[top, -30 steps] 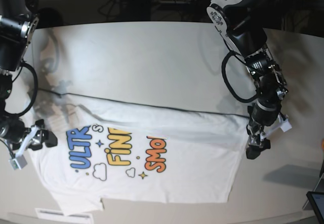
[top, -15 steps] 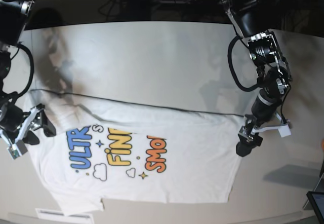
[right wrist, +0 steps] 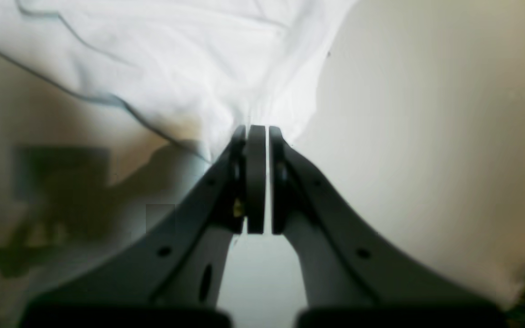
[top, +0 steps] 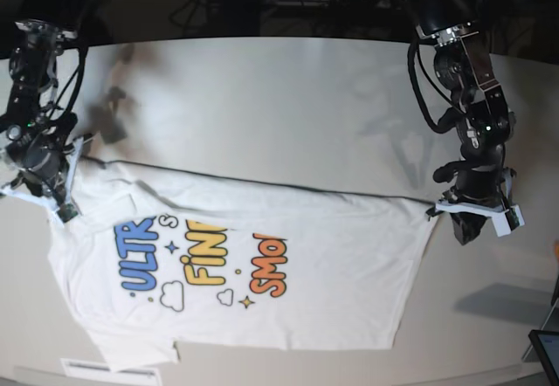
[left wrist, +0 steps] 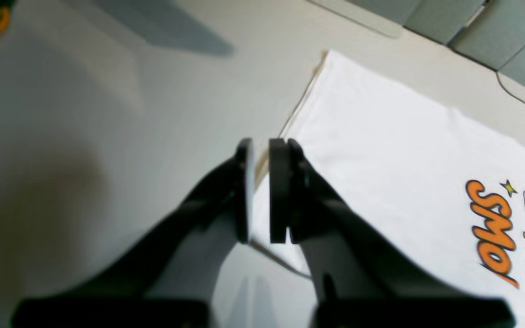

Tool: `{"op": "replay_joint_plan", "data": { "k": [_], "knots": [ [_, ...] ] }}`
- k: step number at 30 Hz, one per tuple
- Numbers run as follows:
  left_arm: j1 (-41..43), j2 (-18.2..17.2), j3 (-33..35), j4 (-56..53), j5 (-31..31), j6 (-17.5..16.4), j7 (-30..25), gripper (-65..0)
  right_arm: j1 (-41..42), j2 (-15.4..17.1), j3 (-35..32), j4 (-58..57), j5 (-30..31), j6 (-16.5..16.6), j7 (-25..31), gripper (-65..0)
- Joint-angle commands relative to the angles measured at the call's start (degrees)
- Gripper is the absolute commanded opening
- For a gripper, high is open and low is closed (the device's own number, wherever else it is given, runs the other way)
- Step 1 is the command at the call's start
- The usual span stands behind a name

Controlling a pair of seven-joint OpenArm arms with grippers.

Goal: Fold the T-shirt properly
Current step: 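Release the shoulder with the right gripper and lift it away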

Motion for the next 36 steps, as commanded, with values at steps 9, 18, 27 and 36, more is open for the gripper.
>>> {"op": "replay_joint_plan", "data": {
  "k": [9, 18, 27, 36],
  "knots": [
    [-2.95, -0.23, 0.06, -4.85, 13.07, -0.42, -2.87, -60.0, -6.71, -10.88, -16.22, 1.28, -30.36, -0.05, 14.76, -65.0],
    [-6.90, -0.67, 8.85, -11.44, 26.00, -0.42, -3.04, -60.0, -4.69, -16.68, -16.31, 1.10, -35.90, -0.05, 16.60, -64.7],
    [-6.99, -0.58, 8.76, -12.06, 25.82, -0.42, -3.04, -60.0, -4.69, -16.60, -16.75, 1.10, -35.63, -0.05, 16.69, -42.2],
    [-6.99, -0.58, 8.41, -12.06, 25.82, -0.42, -3.04, -60.0, -1.17, -16.60, -16.83, -4.96, -35.63, -0.05, 16.87, -31.9]
  ]
}}
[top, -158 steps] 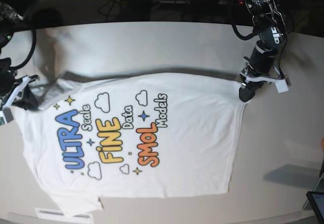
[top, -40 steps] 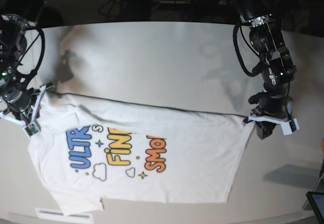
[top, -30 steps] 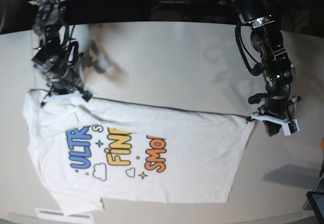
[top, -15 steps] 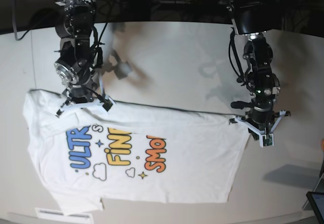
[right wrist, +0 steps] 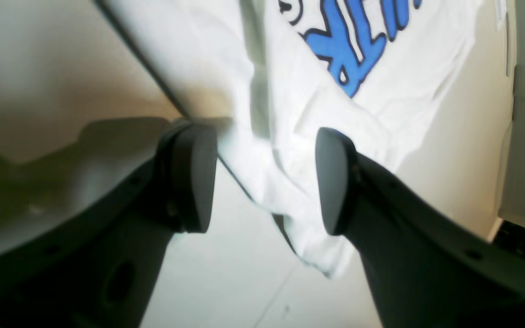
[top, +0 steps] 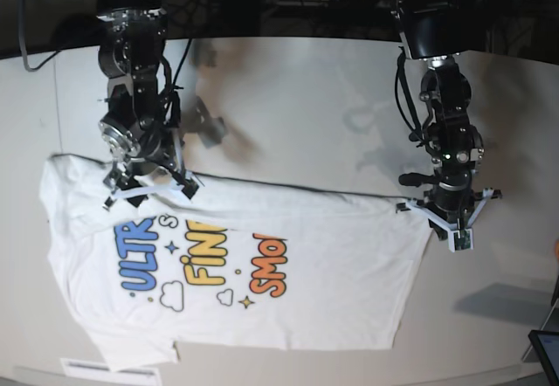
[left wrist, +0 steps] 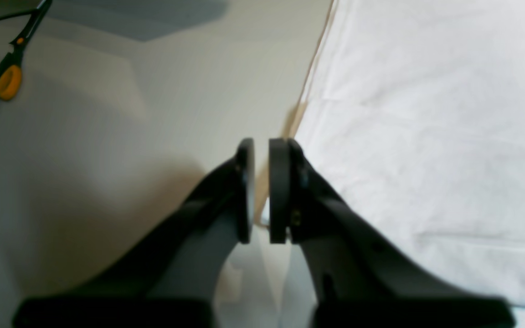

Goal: Fold the T-shirt properly

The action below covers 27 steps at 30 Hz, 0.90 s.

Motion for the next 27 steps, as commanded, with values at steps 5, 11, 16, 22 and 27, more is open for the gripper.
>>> {"op": "replay_joint_plan", "data": {
  "k": [5, 11, 16, 22, 27],
  "knots": [
    [-1.09, -0.56, -0.23, 0.97, 0.31, 0.41, -1.45, -60.0, 2.42, -0.01, -0.11, -1.63, -0.38, -0.51, 0.43, -31.9],
    [-1.18, -0.65, -0.23, 0.97, 0.22, 0.41, -1.45, -60.0, 4.53, 0.17, 0.24, -4.80, -0.38, -0.51, 0.43, -34.2],
    [-1.18, -0.65, -0.23, 0.97, 0.22, 0.41, -1.45, -60.0, 6.11, 0.26, 0.33, -8.40, -0.38, -0.51, 0.43, -47.3],
    [-1.09, -0.74, -0.23, 0.97, 0.22, 0.41, -1.45, -60.0, 6.81, 0.35, 0.33, -8.58, -0.38, -0.51, 0.52, -47.3],
    [-1.09, -0.74, -0.31, 0.97, 0.22, 0.41, -1.45, -60.0, 6.99, 2.19, 0.42, -7.44, -0.47, -0.51, 0.43, -45.0]
  ]
}}
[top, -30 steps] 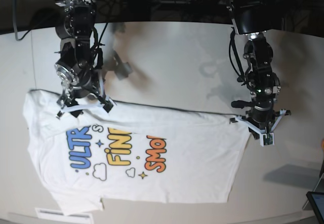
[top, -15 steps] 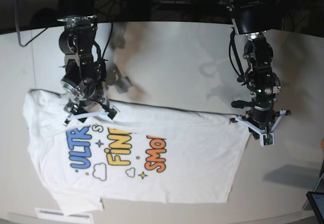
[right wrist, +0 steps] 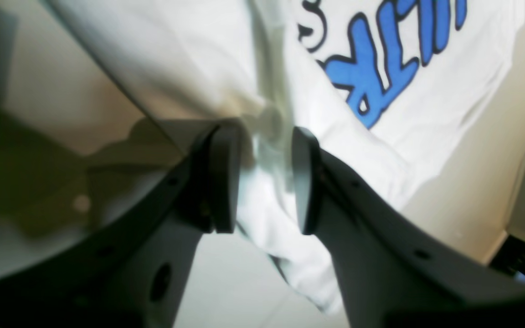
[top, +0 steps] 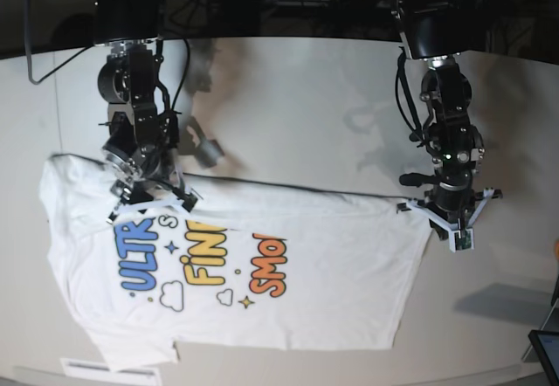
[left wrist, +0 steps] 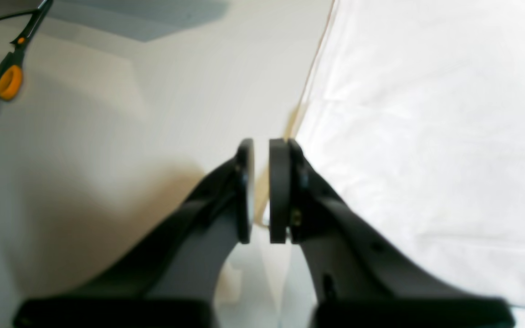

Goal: Fold the T-shirt properly

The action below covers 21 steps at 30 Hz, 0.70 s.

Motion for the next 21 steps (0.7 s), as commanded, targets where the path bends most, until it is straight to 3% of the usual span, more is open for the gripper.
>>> {"op": "replay_joint_plan", "data": {
  "k": [1, 4, 13, 18, 21],
  "knots": [
    [-1.09, -0.69, -0.23, 0.88, 0.22, 0.41, -1.45, -60.0, 1.09, 0.42, 0.24, 1.68, -0.42, -0.53, 0.19, -42.5],
    [-1.09, -0.69, -0.23, 0.88, 0.22, 0.41, -1.45, -60.0, 1.09, 1.13, 1.82, 1.77, -0.42, -0.53, 0.19, -34.2],
    [-1.53, -0.52, -0.23, 0.88, 0.22, 0.41, -1.45, -60.0, 1.88, 1.30, 5.16, -1.05, -0.33, -0.53, 3.00, -34.1],
    [-1.44, -0.52, -0.23, 0.88, 0.22, 0.41, -1.45, -60.0, 2.67, 1.39, 5.16, -2.45, -0.33, -0.53, 3.00, -47.2],
    [-1.26, -0.52, -0.23, 0.88, 0.22, 0.41, -1.45, -60.0, 3.64, 1.39, 5.08, -4.12, -0.33, -0.53, 2.91, -51.1]
  ]
}}
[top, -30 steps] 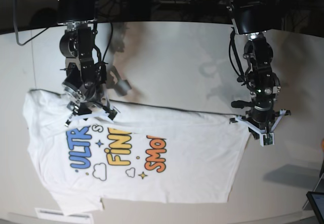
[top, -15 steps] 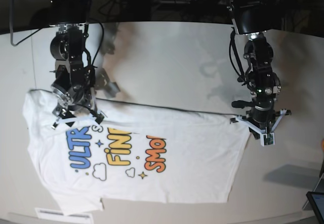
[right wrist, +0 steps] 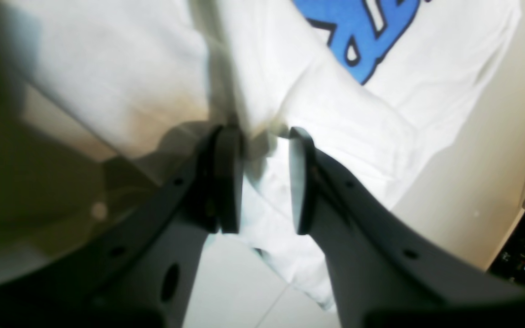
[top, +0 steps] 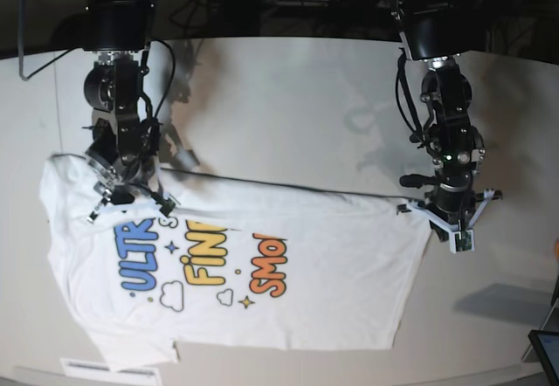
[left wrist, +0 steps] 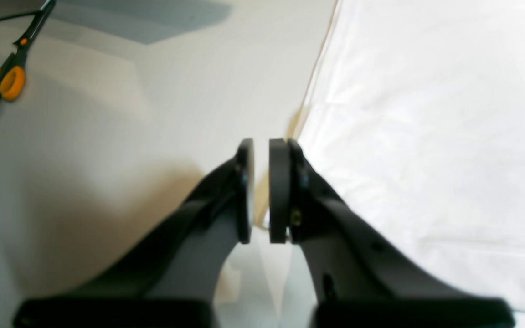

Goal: Fold the T-shirt properly

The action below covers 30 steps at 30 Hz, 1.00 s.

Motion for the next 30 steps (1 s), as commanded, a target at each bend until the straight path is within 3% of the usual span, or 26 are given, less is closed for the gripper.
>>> {"op": "replay_joint_plan", "data": {
  "k": [1, 7, 13, 20, 23, 27, 30],
  "knots": [
    [-1.00, -0.56, -0.10, 0.90, 0.25, 0.41, -1.42, -60.0, 1.65, 0.19, 0.09, 0.33, -0.33, -0.49, 0.53, -51.4],
    [-0.91, -0.56, -0.10, 0.90, 0.25, 0.50, -1.42, -60.0, 2.53, 0.19, -0.08, -0.19, -0.33, -0.49, 0.53, -57.6],
    [-0.91, -0.56, -0.10, 0.90, 0.25, 0.50, -1.42, -60.0, 3.41, 0.54, -1.75, -0.19, -0.69, -0.49, 0.36, -59.8],
    [-0.91, -0.56, -0.10, 0.90, 0.25, 0.50, -1.42, -60.0, 3.76, 1.07, -2.11, 0.16, -0.77, -0.49, 0.09, -58.5],
    [-0.91, -0.56, -0.10, 0.90, 0.25, 0.50, -1.42, -60.0, 3.76, 1.33, -1.93, 0.25, -0.77, -0.49, 0.09, -53.2],
    [-0.91, -0.56, -0.10, 0.90, 0.25, 0.50, -1.42, -60.0, 4.90, 1.51, -2.11, -0.28, -0.77, -0.49, 0.09, -59.6],
    [-0.91, -0.56, -0.10, 0.90, 0.25, 0.50, -1.42, -60.0, 5.52, 1.59, -2.11, -0.28, -0.77, -0.49, 0.09, -60.2]
  ]
}}
